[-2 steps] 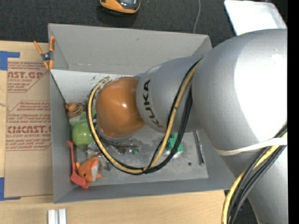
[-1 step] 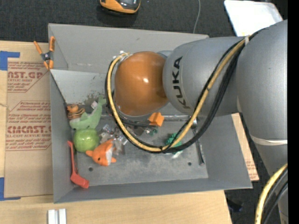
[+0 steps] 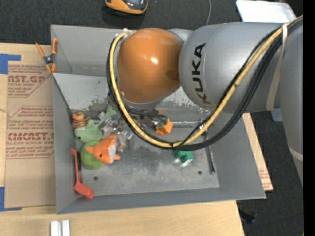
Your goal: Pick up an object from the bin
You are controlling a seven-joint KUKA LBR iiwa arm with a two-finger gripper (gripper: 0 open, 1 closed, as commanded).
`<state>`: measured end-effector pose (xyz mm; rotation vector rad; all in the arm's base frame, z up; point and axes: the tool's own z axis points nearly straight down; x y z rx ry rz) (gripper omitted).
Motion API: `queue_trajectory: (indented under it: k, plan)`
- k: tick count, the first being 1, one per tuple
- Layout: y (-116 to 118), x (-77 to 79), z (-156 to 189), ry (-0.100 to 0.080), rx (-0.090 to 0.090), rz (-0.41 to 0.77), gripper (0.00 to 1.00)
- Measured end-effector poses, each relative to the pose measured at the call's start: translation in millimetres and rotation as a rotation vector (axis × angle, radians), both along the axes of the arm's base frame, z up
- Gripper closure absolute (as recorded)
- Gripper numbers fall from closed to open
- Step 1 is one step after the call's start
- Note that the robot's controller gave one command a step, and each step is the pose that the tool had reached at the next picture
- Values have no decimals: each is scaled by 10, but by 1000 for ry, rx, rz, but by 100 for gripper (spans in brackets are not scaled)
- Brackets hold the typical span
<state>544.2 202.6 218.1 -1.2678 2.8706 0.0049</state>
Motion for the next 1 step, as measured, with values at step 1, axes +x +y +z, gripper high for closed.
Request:
queue_trajectory:
  k: [1]
  plan:
    - [57,-97,-334,-10,3,96,100]
